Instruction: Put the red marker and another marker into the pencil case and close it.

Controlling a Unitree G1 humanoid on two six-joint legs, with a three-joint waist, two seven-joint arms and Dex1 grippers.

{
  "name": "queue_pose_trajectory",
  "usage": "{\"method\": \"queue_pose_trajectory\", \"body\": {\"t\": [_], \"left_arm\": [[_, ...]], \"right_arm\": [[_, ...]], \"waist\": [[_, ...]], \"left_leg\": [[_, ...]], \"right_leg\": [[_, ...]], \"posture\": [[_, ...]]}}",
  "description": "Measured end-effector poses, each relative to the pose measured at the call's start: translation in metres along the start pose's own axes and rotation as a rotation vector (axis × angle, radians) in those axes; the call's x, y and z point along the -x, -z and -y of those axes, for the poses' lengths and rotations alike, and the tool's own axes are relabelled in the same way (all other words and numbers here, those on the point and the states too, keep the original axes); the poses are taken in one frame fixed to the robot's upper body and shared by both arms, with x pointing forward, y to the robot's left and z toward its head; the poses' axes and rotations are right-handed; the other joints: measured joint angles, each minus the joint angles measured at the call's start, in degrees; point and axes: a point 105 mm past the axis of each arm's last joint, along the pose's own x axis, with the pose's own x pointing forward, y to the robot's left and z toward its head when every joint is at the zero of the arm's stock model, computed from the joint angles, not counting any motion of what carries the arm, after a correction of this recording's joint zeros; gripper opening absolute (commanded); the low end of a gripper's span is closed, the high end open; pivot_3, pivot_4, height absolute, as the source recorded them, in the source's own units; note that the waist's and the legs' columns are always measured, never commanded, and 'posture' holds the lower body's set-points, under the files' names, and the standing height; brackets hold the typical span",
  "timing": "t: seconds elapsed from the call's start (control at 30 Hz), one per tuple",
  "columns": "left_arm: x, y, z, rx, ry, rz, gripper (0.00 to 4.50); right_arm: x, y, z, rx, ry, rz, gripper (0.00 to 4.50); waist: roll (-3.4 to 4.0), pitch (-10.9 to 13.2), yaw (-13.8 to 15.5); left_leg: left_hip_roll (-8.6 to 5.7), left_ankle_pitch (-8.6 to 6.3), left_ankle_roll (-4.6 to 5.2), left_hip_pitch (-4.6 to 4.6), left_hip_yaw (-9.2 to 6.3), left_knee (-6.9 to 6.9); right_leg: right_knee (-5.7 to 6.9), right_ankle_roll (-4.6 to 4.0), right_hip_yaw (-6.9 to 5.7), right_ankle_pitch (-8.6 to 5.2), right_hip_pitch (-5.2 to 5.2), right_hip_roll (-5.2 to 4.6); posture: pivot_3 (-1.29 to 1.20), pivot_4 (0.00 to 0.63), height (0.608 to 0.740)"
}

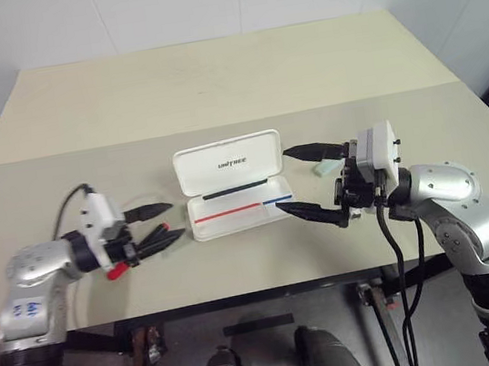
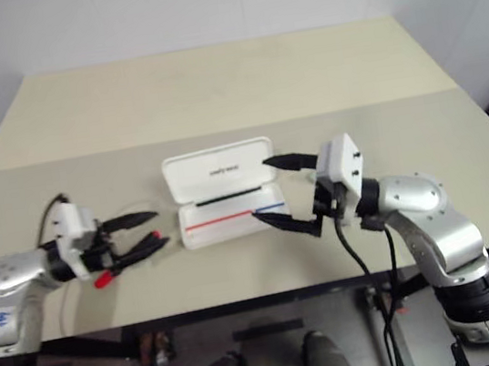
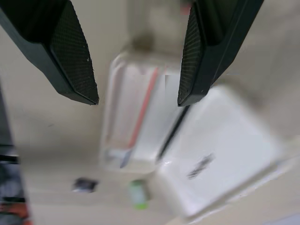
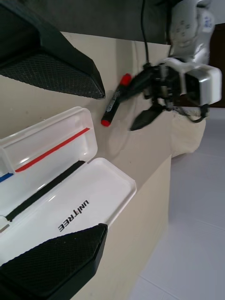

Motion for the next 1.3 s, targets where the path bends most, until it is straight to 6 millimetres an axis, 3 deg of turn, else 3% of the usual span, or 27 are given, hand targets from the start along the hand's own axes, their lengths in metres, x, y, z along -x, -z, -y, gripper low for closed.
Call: {"method": "queue_pose_trajectory", "body": {"t": [0.13,0.27,0.57,0.73,0.87,1.0,1.3], "left_arm": [[0.024,0.014,-0.011,0.046,-0.074,-0.066,2.87],[0.034,0.031,-0.017,0.083,-0.122,-0.120,2.87],[0.031,0.070,-0.009,0.138,-0.131,-0.248,2.87],[0.027,0.077,-0.009,0.117,-0.129,-0.276,2.87],[0.025,0.081,-0.012,0.124,-0.135,-0.292,1.95],[0.024,0.082,-0.011,0.116,-0.128,-0.293,0.66],[0.021,0.081,-0.011,0.110,-0.146,-0.269,0.58]], "right_arm": [[-0.002,0.002,-0.002,-0.012,-0.012,-0.001,4.50],[-0.003,0.003,-0.001,-0.016,-0.011,0.000,4.50],[-0.003,0.002,-0.001,-0.013,-0.012,0.003,4.50],[-0.004,-0.001,-0.003,-0.003,-0.017,0.006,4.50],[-0.005,-0.004,-0.005,0.008,-0.022,0.010,4.50],[-0.004,-0.003,-0.005,0.006,-0.018,0.003,4.50],[-0.004,-0.003,-0.004,0.006,-0.017,0.003,4.50]], "waist": [[0.00,0.00,-0.04],[0.00,0.00,-0.01],[0.00,0.00,-0.02],[0.01,0.00,-0.02],[0.04,-0.02,0.11],[0.06,-0.03,0.04],[0.07,-0.04,0.20]], "left_leg": [[0.00,0.00,0.00,0.00,0.01,0.00],[0.04,0.00,0.00,-0.02,0.01,-0.05],[0.07,0.00,0.00,-0.02,-0.01,-0.18],[0.08,0.00,0.00,0.00,-0.02,-0.21],[0.04,0.03,0.04,0.05,-0.02,-0.18],[0.09,0.10,0.09,0.13,-0.05,-0.18],[0.10,0.16,0.11,0.14,-0.09,-0.17]], "right_leg": [[-0.03,-0.01,-0.03,0.00,0.01,-0.12],[-0.08,-0.01,-0.06,0.00,0.00,-0.21],[-0.16,-0.01,-0.07,-0.01,-0.02,-0.38],[-0.15,-0.01,-0.06,-0.01,-0.02,-0.42],[-0.12,-0.01,-0.09,-0.01,0.03,-0.44],[-0.09,-0.20,-0.04,-0.01,0.08,-0.55],[-0.13,-0.38,-0.03,0.00,0.08,-0.60]], "posture": [[0.00,0.150,0.740],[0.00,0.150,0.740],[0.00,0.150,0.740],[0.00,0.150,0.740],[0.00,0.150,0.740],[0.00,0.150,0.740],[0.00,0.150,0.740]]}}
